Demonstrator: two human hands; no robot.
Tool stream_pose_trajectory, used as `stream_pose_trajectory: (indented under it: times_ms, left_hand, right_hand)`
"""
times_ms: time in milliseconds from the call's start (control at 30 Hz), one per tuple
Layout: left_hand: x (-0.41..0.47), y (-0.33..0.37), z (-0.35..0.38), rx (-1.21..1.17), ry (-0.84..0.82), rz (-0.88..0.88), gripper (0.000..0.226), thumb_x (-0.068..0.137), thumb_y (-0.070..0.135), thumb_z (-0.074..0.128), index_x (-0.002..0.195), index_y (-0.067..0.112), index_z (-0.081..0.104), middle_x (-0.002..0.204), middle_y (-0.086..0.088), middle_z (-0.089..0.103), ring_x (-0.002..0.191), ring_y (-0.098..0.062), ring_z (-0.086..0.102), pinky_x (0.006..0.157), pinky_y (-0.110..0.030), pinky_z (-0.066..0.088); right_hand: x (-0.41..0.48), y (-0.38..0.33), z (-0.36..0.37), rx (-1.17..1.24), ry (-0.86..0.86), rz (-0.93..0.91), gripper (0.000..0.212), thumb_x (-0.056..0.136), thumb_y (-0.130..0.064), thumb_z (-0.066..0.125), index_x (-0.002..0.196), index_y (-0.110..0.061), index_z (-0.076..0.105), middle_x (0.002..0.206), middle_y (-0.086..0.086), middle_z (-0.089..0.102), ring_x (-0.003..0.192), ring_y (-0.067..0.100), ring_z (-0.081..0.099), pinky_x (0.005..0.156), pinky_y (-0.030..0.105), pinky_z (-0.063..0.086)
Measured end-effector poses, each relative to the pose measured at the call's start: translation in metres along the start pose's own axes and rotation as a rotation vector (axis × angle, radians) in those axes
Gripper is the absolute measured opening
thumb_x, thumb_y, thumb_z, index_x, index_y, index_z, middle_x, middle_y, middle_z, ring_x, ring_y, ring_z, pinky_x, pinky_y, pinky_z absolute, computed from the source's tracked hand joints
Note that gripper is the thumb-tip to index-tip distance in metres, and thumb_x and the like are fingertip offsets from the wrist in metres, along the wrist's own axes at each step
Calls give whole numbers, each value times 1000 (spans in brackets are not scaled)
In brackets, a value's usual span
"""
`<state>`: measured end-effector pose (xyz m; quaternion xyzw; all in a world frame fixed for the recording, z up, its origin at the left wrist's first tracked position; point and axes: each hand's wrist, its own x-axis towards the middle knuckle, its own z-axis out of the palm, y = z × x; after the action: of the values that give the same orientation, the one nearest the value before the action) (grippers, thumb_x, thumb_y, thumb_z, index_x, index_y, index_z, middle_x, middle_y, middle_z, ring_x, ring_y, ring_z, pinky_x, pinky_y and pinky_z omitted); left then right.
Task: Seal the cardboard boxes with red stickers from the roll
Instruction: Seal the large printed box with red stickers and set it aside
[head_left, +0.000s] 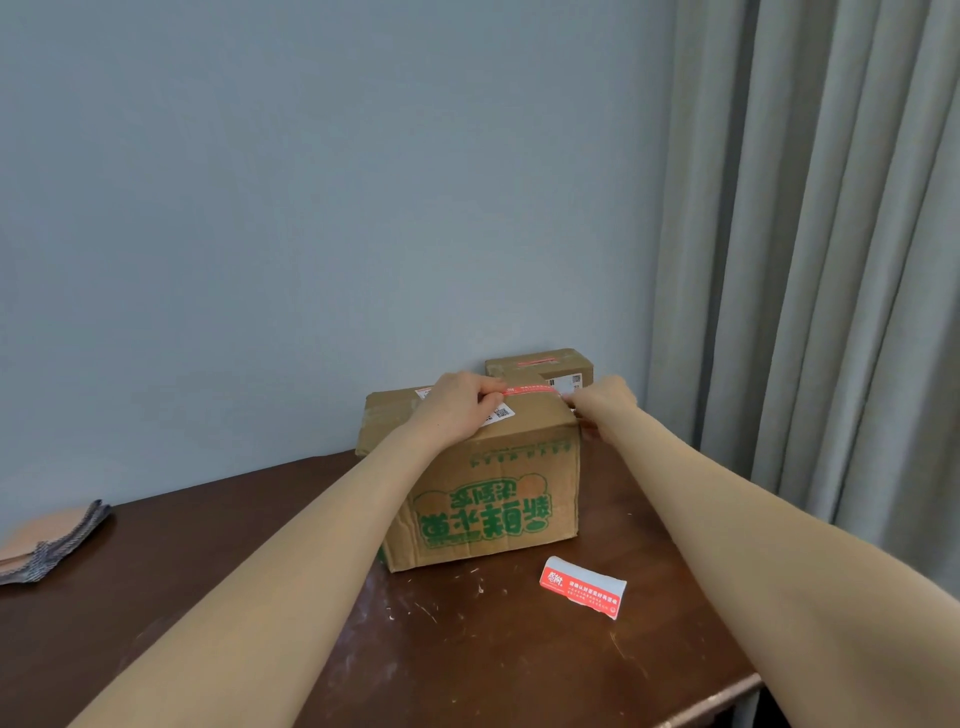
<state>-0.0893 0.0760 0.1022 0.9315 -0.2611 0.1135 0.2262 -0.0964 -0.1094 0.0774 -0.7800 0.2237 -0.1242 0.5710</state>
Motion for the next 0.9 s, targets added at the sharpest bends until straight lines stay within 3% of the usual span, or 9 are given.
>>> stream_pose_trajectory:
  times_ms: [33,100,200,367,500,567,633,733,900]
  left_hand:
    - [0,1,0,0,4,2,34,100,19,43,131,18,59,116,-9,68,58,-2,50,51,-16,39]
    - [-1,1,1,7,15,8,34,100,19,43,130,18,60,100,-7,70,53,-3,46,48,-14,34]
    - [-1,0,3,39,39,16,36,99,17,41,128,20,62,86,2,64,54,-7,47,50,-18,34]
    - [-2,3,4,102,34,-4,37,99,17,39,128,24,61,106,-2,70,56,-8,48,55,-26,40]
    - [-6,9,3,145,35,-16,37,101,19,37,130,21,59,128,1,62,93,-22,62,69,-24,39]
    - [-8,11,2,153,30,3,37,101,18,37,130,20,59,125,-1,64,94,-23,61,69,-24,38]
    - [-10,10,1,164,64,32,36,100,16,38,126,19,63,119,-2,66,88,-20,60,67,-24,40]
    - [-11,9,3,161,124,23,34,97,15,42,121,17,67,124,2,64,102,-19,61,74,-27,46]
    - [-10,9,6,160,138,13,35,96,15,41,118,18,68,120,1,65,104,-20,60,77,-31,50]
  right_hand:
    - [-1,2,0,-7,30,-41,12,85,-2,53,78,-8,61,77,11,60,62,23,53,63,32,52]
    - [-6,1,0,-15,53,-117,35,86,2,41,100,-9,71,99,11,67,81,28,62,84,40,55]
    - [-12,-5,4,-60,26,-154,38,88,-3,40,112,-3,69,114,9,67,100,31,62,92,42,52]
    - [-15,-5,12,-119,-39,-134,38,83,-11,38,104,-11,70,104,10,67,88,28,59,77,33,49]
    - [-17,-3,9,-102,-38,-116,23,85,-9,42,88,-7,65,87,9,59,78,27,50,62,30,36]
    - [-23,-5,7,-94,-5,-109,17,87,-13,44,75,-12,55,77,4,52,75,26,47,60,30,34]
    - [-31,-8,5,-118,26,-124,16,90,-19,43,80,-13,54,77,1,51,75,25,48,65,30,36]
    - [-35,-10,5,-164,38,-131,17,91,-20,40,91,-11,54,84,3,54,78,24,51,70,30,39]
    - [-35,-12,4,-78,-2,-74,15,88,-19,44,86,-10,57,89,6,57,75,22,51,65,29,39]
